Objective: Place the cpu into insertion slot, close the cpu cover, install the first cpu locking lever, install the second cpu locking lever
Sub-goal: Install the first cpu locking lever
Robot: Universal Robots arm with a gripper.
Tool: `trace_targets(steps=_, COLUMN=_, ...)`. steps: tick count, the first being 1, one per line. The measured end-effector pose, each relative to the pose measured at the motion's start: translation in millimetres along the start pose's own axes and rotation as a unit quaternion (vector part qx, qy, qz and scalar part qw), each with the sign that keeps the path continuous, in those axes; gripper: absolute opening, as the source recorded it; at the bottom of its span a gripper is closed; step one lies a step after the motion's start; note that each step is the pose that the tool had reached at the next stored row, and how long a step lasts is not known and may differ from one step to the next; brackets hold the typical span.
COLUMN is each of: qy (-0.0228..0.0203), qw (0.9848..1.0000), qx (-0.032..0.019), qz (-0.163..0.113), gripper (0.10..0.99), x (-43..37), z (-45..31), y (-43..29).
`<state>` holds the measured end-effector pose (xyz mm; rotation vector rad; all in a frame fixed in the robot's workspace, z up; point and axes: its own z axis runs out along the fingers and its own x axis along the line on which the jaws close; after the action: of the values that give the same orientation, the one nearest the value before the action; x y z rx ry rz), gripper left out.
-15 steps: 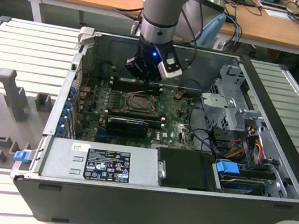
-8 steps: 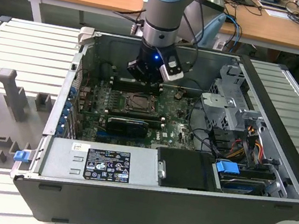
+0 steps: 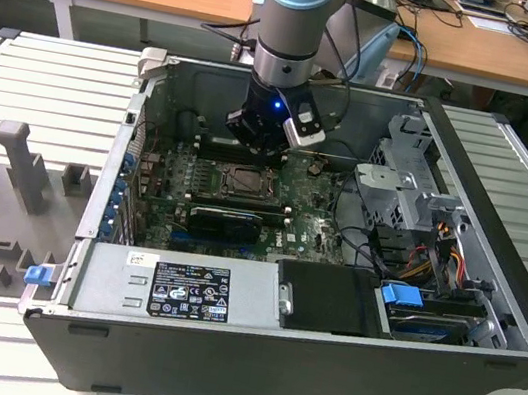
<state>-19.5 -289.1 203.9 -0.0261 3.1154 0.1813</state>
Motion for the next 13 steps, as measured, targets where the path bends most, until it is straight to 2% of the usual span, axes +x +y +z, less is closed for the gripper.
trace_targets(steps=6, qy=0.0, qw=1.0, qx=0.0023, qz=-0.001, gripper=0.106, x=-0.1, z=0.4, y=0.0)
trace_targets(steps=11, qy=-0.0001, qw=1.0, qx=0.0024, qz=-0.001, gripper=0.106, x=-0.2, z=-3.0, y=0.4)
trace_targets(steps=13, qy=0.0, qw=1.0, qx=0.0053, qz=-0.001, gripper=0.106, x=-0.1, z=-2.3, y=0.3)
